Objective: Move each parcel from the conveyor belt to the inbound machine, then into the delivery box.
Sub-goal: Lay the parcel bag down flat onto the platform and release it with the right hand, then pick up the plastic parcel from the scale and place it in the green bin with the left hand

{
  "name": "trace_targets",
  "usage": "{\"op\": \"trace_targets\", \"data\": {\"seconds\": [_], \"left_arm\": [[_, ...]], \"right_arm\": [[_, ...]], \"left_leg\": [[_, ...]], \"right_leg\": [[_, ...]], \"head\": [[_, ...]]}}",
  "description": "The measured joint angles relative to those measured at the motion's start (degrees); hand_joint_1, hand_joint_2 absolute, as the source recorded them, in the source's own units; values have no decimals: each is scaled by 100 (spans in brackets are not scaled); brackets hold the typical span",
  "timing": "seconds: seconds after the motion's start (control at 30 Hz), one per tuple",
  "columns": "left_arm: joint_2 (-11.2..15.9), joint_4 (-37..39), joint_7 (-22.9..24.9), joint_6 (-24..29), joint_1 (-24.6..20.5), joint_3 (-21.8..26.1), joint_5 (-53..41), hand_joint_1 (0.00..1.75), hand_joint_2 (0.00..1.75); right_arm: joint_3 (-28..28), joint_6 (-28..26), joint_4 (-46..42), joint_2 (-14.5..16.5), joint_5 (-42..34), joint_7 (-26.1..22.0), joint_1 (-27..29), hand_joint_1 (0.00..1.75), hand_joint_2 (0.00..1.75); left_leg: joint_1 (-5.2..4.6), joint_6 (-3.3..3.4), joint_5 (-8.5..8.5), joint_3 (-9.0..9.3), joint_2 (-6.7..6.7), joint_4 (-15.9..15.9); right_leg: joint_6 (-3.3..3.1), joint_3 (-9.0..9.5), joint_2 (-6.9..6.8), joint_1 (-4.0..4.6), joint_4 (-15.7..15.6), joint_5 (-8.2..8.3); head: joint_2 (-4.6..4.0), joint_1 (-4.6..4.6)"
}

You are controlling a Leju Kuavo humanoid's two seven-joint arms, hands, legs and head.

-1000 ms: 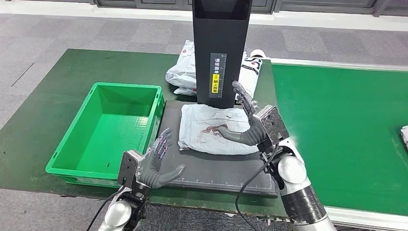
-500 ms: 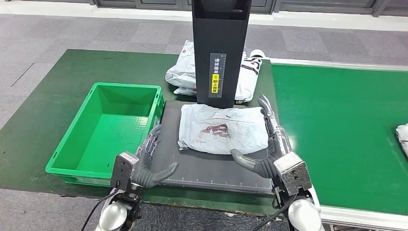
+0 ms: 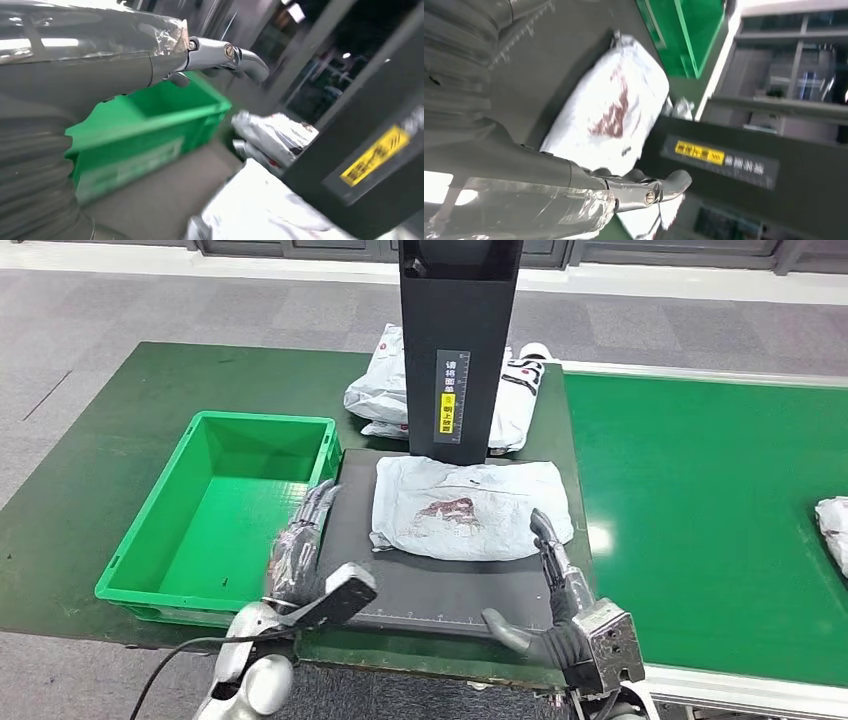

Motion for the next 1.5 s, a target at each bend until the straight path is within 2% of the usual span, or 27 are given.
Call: {"op": "trace_targets", "data": {"seconds": [0.13,0.3,0.5,0.7,0.97,1.5], "left_arm": [[7,555,324,-210,-608,-251,-1207,0,175],[3,1716,575,-348,-1532,-690,-2203,0,175],[-16,2914,619,-386,-2313,-1116,-2436,0,175],[-74,4001,576,-507,-2935,-1342,-2359,0,175],[-103,4575,575,-532,-3216,-1449,-2338,0,175],[-117,4767,575,-532,-3267,-1470,-2336,0,175]], "right_arm": [[-71,265,73,133,113,14,-47,0,175],[-115,477,156,257,173,16,-100,0,175],[-138,646,254,324,250,8,-127,0,175],[-138,724,365,347,308,-20,-178,0,175],[-138,725,424,349,326,-31,-192,0,175],[-138,725,434,351,329,-32,-193,0,175]], "left_leg": [[0,-3,11,1,1,1],[0,-4,19,1,2,1],[0,-4,19,0,9,1],[0,-4,19,-1,9,1],[0,-5,19,-3,9,1],[0,-5,19,-3,9,1]], "right_leg": [[-2,-1,1,0,0,13],[-2,0,3,0,1,25],[-2,-3,9,0,3,26],[-2,-3,9,0,4,26],[-2,-3,9,0,4,26],[-2,-3,9,0,5,26]], "head": [[0,-1],[0,0],[0,0],[0,0],[0,0],[0,0]]}}
